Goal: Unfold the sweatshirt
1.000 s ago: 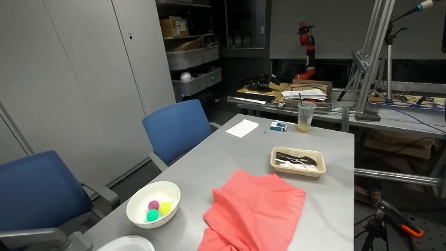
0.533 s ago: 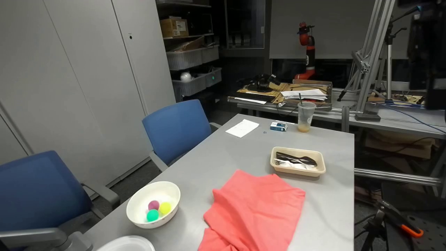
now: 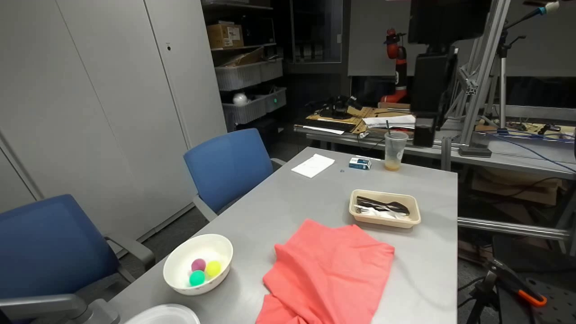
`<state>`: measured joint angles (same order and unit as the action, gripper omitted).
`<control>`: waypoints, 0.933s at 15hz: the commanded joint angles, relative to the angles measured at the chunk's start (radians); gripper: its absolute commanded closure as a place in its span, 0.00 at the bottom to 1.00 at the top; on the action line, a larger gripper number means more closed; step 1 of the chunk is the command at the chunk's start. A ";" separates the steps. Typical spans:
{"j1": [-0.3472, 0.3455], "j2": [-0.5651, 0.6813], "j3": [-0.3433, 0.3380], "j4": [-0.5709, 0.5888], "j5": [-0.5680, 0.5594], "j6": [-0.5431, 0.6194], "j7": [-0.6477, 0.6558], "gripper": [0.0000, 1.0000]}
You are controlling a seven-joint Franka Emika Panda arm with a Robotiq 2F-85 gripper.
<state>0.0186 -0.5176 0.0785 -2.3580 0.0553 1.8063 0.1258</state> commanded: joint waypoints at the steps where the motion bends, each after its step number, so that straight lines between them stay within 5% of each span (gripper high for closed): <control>1: -0.003 0.128 -0.007 0.096 0.011 0.045 0.018 0.00; 8: 0.004 0.132 -0.006 0.086 0.011 0.046 0.007 0.00; 14: 0.015 0.307 0.018 0.155 -0.017 0.132 0.012 0.00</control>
<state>0.0223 -0.3290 0.0846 -2.2688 0.0571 1.8845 0.1277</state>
